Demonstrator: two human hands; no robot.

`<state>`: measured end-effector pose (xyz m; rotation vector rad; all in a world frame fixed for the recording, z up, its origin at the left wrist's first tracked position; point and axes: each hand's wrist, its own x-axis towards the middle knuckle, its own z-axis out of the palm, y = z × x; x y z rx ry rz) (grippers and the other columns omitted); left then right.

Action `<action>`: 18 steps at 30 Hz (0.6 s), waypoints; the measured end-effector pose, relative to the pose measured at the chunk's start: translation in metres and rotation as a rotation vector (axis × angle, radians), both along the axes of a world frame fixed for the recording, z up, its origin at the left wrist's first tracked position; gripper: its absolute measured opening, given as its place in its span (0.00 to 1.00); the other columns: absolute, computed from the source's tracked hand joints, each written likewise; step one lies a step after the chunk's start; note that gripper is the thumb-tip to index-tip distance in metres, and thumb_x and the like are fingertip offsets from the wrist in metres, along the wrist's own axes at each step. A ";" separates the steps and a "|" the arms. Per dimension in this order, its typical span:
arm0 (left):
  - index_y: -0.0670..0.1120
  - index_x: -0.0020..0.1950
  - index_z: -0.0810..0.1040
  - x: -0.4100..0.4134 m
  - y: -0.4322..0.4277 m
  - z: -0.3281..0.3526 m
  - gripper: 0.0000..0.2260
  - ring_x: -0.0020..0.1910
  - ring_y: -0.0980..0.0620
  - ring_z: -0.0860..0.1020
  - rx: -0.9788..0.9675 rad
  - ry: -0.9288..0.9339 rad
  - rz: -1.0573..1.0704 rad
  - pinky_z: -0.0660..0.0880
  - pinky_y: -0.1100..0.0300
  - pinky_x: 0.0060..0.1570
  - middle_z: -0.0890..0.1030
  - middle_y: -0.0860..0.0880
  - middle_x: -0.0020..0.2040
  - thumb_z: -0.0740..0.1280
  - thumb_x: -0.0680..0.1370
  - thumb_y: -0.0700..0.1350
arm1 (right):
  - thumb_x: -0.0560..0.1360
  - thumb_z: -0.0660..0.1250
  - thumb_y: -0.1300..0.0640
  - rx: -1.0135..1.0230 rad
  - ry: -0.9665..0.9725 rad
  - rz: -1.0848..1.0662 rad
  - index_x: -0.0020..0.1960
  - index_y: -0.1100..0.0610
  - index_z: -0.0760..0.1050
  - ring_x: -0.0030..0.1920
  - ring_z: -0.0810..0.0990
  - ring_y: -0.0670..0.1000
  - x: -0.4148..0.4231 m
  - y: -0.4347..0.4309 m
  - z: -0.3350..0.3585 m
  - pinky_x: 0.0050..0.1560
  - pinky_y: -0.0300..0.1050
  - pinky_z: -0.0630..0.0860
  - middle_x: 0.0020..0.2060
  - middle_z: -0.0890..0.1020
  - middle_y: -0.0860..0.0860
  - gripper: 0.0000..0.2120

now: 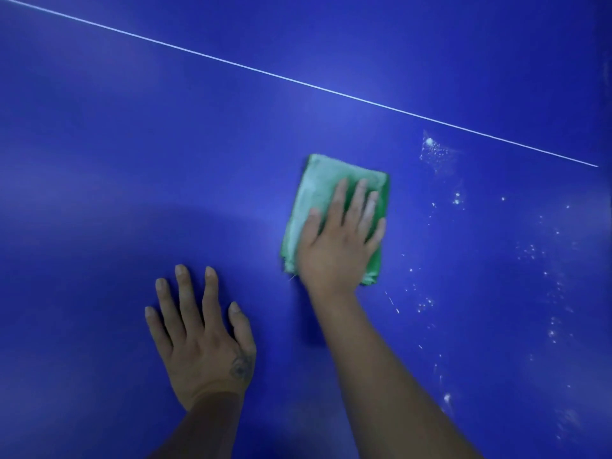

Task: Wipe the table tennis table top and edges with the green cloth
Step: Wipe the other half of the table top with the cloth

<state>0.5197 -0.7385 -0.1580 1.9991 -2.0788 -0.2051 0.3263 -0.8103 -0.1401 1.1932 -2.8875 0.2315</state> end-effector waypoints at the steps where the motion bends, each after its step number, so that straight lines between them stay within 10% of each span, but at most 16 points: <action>1: 0.47 0.85 0.67 0.000 0.000 0.000 0.27 0.87 0.38 0.54 -0.005 -0.004 -0.002 0.53 0.34 0.84 0.58 0.44 0.88 0.58 0.85 0.52 | 0.86 0.54 0.42 -0.017 -0.002 0.072 0.88 0.53 0.58 0.88 0.54 0.59 0.017 0.007 -0.002 0.85 0.65 0.50 0.88 0.56 0.56 0.32; 8: 0.47 0.85 0.67 0.000 0.000 0.001 0.28 0.88 0.39 0.53 0.018 0.006 0.003 0.52 0.34 0.84 0.59 0.43 0.88 0.58 0.85 0.52 | 0.85 0.61 0.41 -0.015 -0.020 0.347 0.86 0.50 0.64 0.87 0.58 0.56 0.004 0.073 -0.004 0.85 0.64 0.55 0.87 0.61 0.53 0.32; 18: 0.47 0.86 0.64 -0.001 0.001 0.004 0.28 0.88 0.40 0.50 0.041 0.016 0.004 0.50 0.35 0.85 0.56 0.44 0.88 0.57 0.86 0.53 | 0.86 0.50 0.42 0.074 -0.026 -0.041 0.88 0.52 0.56 0.88 0.53 0.57 -0.072 0.069 0.008 0.85 0.65 0.51 0.88 0.55 0.53 0.33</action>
